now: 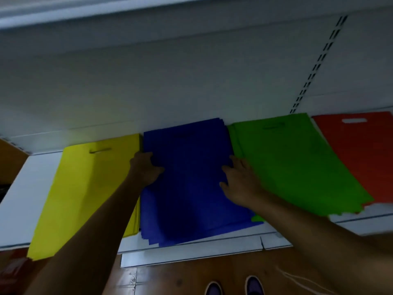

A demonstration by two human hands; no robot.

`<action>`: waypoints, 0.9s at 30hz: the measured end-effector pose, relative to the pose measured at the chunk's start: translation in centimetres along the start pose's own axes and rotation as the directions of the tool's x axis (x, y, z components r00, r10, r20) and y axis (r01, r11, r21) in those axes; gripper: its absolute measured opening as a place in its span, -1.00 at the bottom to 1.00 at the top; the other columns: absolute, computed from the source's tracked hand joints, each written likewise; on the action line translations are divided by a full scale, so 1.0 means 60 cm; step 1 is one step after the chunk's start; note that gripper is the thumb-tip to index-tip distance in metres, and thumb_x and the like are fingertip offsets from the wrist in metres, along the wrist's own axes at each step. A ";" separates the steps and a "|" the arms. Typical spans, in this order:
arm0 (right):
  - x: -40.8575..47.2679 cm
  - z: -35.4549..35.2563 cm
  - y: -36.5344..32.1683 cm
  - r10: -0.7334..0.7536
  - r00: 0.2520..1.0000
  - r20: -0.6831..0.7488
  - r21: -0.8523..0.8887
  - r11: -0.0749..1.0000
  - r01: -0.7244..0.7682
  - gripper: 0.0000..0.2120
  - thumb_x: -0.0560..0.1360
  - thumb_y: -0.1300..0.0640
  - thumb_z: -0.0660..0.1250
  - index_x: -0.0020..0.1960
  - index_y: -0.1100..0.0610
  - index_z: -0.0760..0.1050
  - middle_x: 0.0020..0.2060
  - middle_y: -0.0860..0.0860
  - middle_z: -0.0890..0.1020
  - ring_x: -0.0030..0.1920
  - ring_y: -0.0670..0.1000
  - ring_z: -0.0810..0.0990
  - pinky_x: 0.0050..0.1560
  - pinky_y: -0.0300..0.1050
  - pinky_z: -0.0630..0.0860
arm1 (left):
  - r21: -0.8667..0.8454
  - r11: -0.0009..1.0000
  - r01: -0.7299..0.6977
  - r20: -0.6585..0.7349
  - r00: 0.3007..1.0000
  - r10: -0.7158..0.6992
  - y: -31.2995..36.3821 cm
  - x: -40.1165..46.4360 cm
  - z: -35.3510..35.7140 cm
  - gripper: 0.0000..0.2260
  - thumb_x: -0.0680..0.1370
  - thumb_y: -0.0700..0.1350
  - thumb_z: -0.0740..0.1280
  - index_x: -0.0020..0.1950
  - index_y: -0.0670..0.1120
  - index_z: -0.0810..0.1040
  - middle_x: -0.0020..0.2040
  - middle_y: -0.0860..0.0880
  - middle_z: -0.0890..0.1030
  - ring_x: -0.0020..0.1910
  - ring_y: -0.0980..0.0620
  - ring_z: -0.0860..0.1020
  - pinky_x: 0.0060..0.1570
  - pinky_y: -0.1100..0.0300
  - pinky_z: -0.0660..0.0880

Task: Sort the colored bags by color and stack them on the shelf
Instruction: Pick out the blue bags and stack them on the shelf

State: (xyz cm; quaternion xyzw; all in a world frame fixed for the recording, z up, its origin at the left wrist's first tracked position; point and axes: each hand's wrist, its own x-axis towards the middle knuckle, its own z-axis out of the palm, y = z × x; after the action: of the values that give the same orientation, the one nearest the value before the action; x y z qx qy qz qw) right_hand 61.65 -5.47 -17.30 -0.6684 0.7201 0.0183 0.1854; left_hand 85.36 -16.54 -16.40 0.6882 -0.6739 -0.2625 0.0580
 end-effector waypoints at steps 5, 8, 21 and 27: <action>0.003 0.007 -0.012 -0.012 1.000 -0.012 -0.022 1.000 0.012 -0.54 0.64 -0.02 0.09 0.47 0.16 0.24 0.52 0.12 0.15 0.44 0.15 0.19 0.42 -0.03 0.14 | 0.135 0.990 -0.040 0.052 0.998 0.033 -0.016 0.012 0.004 -0.36 0.43 0.05 0.48 0.40 -0.21 0.38 0.40 -0.23 0.36 0.38 -0.21 0.33 0.36 0.04 0.30; 0.003 -0.004 -0.007 -0.017 1.000 -0.006 -0.001 1.000 0.017 -0.48 0.63 -0.06 0.12 0.51 0.15 0.18 0.53 0.10 0.11 0.47 0.15 0.15 0.45 -0.01 0.16 | 0.179 0.983 -0.049 0.024 0.999 0.045 -0.010 0.018 -0.006 -0.38 0.44 0.11 0.44 0.38 -0.15 0.37 0.39 -0.23 0.33 0.38 -0.23 0.27 0.34 0.00 0.24; -0.105 -0.122 0.148 0.143 0.959 -0.244 0.074 0.989 -0.129 -0.34 0.60 -0.10 0.17 0.58 0.06 -0.02 0.57 0.08 0.00 0.55 0.14 0.02 0.49 0.08 0.05 | -0.179 0.859 -0.479 -0.105 0.878 0.468 0.327 -0.061 -0.048 -0.41 0.55 0.22 0.24 0.49 -0.04 0.28 0.49 -0.07 0.29 0.41 -0.06 0.32 0.36 0.10 0.26; -0.226 -0.162 0.325 0.288 0.878 -0.382 0.146 0.957 -0.250 -0.34 0.58 -0.14 0.18 0.56 0.05 0.03 0.56 0.07 0.06 0.51 0.16 0.10 0.43 0.09 0.16 | -0.152 0.765 -0.625 -0.097 0.780 0.618 0.554 -0.163 0.023 -0.44 0.55 0.20 0.26 0.46 -0.05 0.33 0.46 -0.07 0.35 0.39 -0.06 0.36 0.38 0.08 0.30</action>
State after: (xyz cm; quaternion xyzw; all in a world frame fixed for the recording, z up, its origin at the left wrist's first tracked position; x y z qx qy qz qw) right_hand 40.89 6.87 -8.63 -0.5422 0.8285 -0.1260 0.0609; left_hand 55.41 -9.64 -0.40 0.4237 -0.8364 -0.2725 0.2159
